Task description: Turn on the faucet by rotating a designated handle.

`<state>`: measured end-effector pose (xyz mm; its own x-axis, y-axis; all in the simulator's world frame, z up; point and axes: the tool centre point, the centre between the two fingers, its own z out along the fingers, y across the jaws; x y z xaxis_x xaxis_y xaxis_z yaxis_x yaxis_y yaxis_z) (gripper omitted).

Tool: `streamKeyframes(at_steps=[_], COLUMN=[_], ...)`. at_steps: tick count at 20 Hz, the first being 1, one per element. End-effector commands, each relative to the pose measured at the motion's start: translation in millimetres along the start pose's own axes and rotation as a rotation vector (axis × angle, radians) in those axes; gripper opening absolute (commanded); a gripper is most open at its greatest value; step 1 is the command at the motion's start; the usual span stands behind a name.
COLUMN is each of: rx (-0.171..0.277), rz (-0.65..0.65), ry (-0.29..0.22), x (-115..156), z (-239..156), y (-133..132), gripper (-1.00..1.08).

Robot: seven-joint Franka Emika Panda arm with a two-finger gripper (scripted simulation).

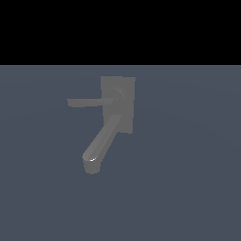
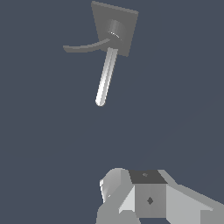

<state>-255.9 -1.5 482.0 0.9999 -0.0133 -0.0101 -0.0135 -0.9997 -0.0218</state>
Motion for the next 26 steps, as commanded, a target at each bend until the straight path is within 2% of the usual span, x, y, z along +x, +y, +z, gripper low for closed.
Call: streamKeyframes(at_steps=[1, 6, 11, 22, 26], rx=[0.000, -0.013, -0.054, -0.221, -0.267], rz=[0.000, -0.005, -0.020, -0.096, -0.119], ry=[0.000, -0.007, -0.027, -0.103, -0.121], x=[0, 2, 9, 37, 44], z=[0, 2, 10, 39, 46], y=[0, 2, 9, 34, 39], gripper=[-1.00, -1.00, -1.00, -1.00, -1.00])
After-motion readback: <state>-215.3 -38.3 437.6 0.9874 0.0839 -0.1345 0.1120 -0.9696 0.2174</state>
